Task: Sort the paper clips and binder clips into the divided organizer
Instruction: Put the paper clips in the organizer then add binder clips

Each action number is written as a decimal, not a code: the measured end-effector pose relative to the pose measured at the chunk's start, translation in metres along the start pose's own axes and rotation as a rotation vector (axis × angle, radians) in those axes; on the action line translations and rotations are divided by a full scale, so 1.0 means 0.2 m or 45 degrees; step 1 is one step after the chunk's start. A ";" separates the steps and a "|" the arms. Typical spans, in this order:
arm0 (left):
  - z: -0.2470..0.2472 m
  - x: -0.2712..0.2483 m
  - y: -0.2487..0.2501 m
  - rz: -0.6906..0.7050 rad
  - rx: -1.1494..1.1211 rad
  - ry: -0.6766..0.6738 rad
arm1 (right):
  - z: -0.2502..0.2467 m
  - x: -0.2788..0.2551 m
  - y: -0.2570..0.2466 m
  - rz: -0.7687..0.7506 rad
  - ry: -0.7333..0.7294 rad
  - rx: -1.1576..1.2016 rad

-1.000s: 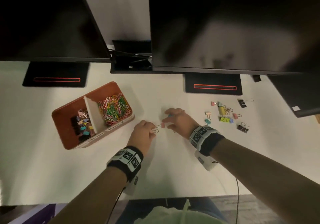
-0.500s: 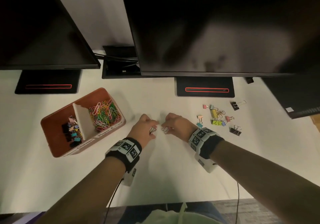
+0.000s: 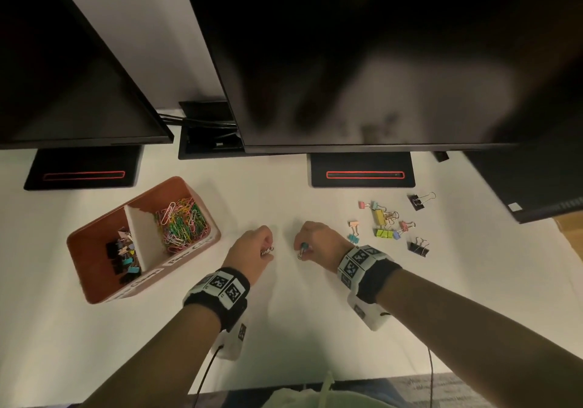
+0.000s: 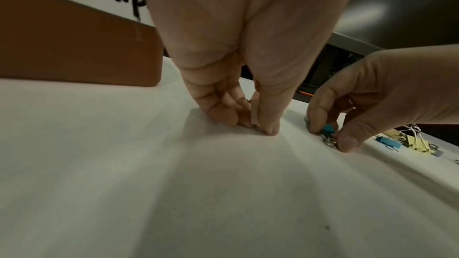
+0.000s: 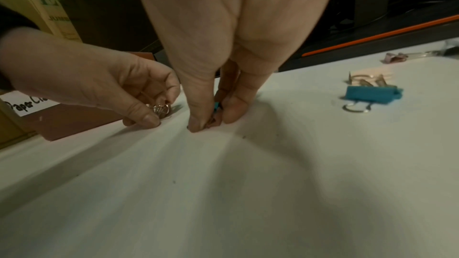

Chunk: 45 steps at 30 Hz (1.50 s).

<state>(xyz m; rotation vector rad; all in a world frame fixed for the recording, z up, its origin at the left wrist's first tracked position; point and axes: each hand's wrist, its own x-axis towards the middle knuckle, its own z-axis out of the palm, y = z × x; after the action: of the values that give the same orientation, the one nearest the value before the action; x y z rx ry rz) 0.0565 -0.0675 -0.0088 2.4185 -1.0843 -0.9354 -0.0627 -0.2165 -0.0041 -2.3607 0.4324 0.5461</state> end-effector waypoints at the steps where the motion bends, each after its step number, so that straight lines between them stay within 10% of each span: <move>1: 0.00 -0.01 0.00 -0.013 0.005 0.006 | 0.00 -0.01 0.00 0.020 -0.009 0.004; 22: -0.19 -0.33 -0.06 0.039 -0.392 0.083 | 0.10 -0.04 -0.16 0.117 -0.038 -0.018; 30: -0.68 -0.58 -0.42 -0.226 -0.502 0.626 | 0.03 0.15 -0.88 -0.372 0.086 0.035; 36: -0.85 -0.60 -0.67 -0.429 -0.535 0.511 | 0.05 0.35 -1.37 -0.392 0.156 0.272; 45: -0.77 -0.48 -0.19 0.097 -0.490 0.477 | -0.06 0.06 -0.79 -0.206 0.392 0.212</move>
<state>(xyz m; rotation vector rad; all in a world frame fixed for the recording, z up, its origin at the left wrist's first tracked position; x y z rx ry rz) 0.1353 0.0352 0.1256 2.1039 -0.7724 -0.5695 0.0192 -0.1120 0.0822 -2.2960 0.4012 0.0670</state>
